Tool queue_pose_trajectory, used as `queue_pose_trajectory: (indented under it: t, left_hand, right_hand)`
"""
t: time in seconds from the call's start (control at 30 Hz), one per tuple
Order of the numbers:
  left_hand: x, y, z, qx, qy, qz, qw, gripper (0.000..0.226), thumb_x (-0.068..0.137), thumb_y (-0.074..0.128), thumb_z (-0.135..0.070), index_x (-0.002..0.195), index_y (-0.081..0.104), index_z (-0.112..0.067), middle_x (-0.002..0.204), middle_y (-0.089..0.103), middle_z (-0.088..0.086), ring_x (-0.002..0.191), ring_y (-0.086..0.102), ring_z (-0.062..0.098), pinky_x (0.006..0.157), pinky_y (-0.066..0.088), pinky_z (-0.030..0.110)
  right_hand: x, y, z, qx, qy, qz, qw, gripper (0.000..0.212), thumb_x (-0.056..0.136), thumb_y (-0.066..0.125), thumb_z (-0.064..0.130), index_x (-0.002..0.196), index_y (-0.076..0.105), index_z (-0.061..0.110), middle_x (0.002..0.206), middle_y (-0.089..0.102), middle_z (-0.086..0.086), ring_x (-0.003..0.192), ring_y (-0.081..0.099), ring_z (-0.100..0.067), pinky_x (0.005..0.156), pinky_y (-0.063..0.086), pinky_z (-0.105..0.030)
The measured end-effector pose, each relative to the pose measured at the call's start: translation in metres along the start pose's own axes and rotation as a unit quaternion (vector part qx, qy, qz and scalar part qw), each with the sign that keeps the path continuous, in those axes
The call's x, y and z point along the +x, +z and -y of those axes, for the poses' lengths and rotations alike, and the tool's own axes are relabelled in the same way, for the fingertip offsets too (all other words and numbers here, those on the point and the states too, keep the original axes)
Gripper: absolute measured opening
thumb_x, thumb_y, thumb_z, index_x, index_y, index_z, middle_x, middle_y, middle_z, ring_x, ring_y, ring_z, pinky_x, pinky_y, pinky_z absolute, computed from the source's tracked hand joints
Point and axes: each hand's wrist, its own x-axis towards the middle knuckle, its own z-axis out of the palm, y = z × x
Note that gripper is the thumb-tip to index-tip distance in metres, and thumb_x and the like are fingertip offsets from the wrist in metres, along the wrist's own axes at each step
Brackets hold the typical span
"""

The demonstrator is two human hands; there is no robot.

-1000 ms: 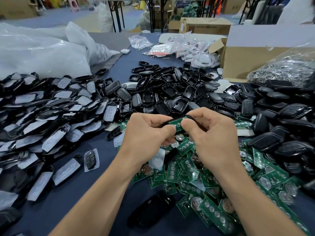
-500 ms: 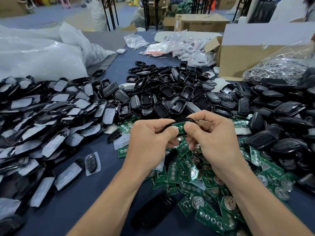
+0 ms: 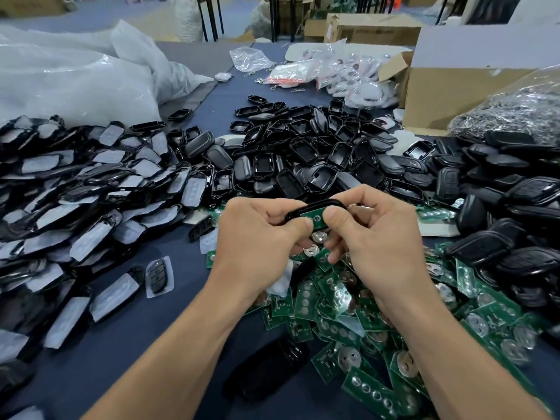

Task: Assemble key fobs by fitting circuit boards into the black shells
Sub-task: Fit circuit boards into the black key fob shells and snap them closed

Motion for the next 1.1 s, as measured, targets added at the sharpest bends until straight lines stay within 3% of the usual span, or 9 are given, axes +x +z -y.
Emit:
queue_pose_trajectory:
  t: [0.1, 0.3, 0.4, 0.57, 0.8, 0.9, 1.03, 1.1]
  left_hand:
    - [-0.002, -0.001, -0.001, 0.002, -0.004, -0.018, 1.0, 0.035, 0.085, 0.08, 0.0, 0.08, 0.082, -0.034, 0.069, 0.078, -0.002, 0.059, 0.075, 0.017, 0.056, 0.059, 0.022]
    - [0.0, -0.009, -0.001, 0.002, -0.038, 0.014, 0.999, 0.022, 0.083, 0.081, 0.001, 0.087, 0.083, -0.02, 0.072, 0.079, 0.004, 0.061, 0.076, 0.021, 0.058, 0.059, 0.023]
    - [0.002, -0.01, -0.001, 0.002, -0.049, 0.031, 0.998, 0.023, 0.082, 0.083, 0.0, 0.086, 0.084, -0.023, 0.074, 0.079, 0.005, 0.063, 0.077, 0.022, 0.059, 0.061, 0.025]
    - [0.001, -0.013, 0.001, 0.0, -0.033, 0.09, 0.995, 0.028, 0.081, 0.082, 0.0, 0.101, 0.083, -0.019, 0.085, 0.081, 0.007, 0.08, 0.079, 0.031, 0.075, 0.065, 0.036]
    - [0.003, -0.006, 0.002, -0.02, -0.043, 0.05, 0.998, 0.024, 0.091, 0.073, -0.001, 0.088, 0.084, -0.022, 0.079, 0.08, 0.007, 0.067, 0.077, 0.022, 0.061, 0.06, 0.025]
    - [0.001, -0.003, 0.001, -0.013, -0.038, 0.032, 0.999, 0.031, 0.091, 0.072, 0.001, 0.081, 0.083, -0.026, 0.073, 0.078, 0.006, 0.061, 0.075, 0.018, 0.057, 0.058, 0.023]
    - [0.0, -0.006, 0.002, 0.081, 0.009, 0.034, 0.996, 0.03, 0.088, 0.074, -0.011, 0.085, 0.082, -0.04, 0.074, 0.079, -0.005, 0.068, 0.077, 0.018, 0.066, 0.065, 0.037]
    - [0.0, -0.009, 0.0, 0.141, 0.039, 0.054, 0.988, 0.025, 0.085, 0.074, -0.014, 0.092, 0.084, -0.036, 0.079, 0.079, -0.012, 0.076, 0.077, 0.013, 0.073, 0.064, 0.04]
  right_hand:
    - [0.0, 0.002, 0.0, -0.009, 0.008, 0.008, 1.0, 0.016, 0.095, 0.071, 0.009, 0.083, 0.072, 0.02, 0.059, 0.068, -0.009, 0.047, 0.062, -0.025, 0.045, 0.055, -0.037]
    - [-0.001, 0.002, 0.001, -0.046, 0.026, 0.035, 0.998, 0.014, 0.096, 0.069, 0.022, 0.082, 0.067, 0.025, 0.063, 0.071, -0.005, 0.047, 0.062, -0.018, 0.045, 0.046, -0.027]
    - [-0.001, 0.001, 0.002, -0.047, 0.03, 0.033, 0.998, 0.016, 0.097, 0.069, 0.024, 0.081, 0.067, 0.024, 0.062, 0.071, -0.005, 0.047, 0.062, -0.017, 0.044, 0.045, -0.025]
    - [-0.002, 0.0, 0.003, -0.051, 0.019, 0.021, 0.998, 0.019, 0.099, 0.068, 0.021, 0.08, 0.065, 0.021, 0.062, 0.07, -0.005, 0.047, 0.062, -0.018, 0.044, 0.045, -0.024]
    - [-0.003, 0.001, 0.002, -0.078, 0.011, 0.012, 0.997, 0.019, 0.099, 0.067, 0.022, 0.081, 0.063, 0.02, 0.063, 0.071, -0.004, 0.047, 0.063, -0.019, 0.047, 0.046, -0.03]
    - [-0.004, 0.0, 0.005, -0.076, 0.018, 0.046, 0.996, 0.012, 0.093, 0.069, 0.018, 0.084, 0.063, 0.021, 0.065, 0.07, -0.008, 0.05, 0.061, -0.031, 0.042, 0.047, -0.039]
    - [-0.001, -0.002, 0.006, -0.045, 0.032, 0.05, 0.997, 0.022, 0.089, 0.072, 0.003, 0.076, 0.063, 0.018, 0.06, 0.067, -0.007, 0.047, 0.055, -0.016, 0.042, 0.04, -0.023]
    - [-0.001, -0.002, 0.005, -0.067, 0.021, 0.066, 0.995, 0.022, 0.088, 0.075, 0.002, 0.075, 0.064, 0.017, 0.059, 0.066, -0.006, 0.048, 0.052, -0.015, 0.043, 0.038, -0.024]
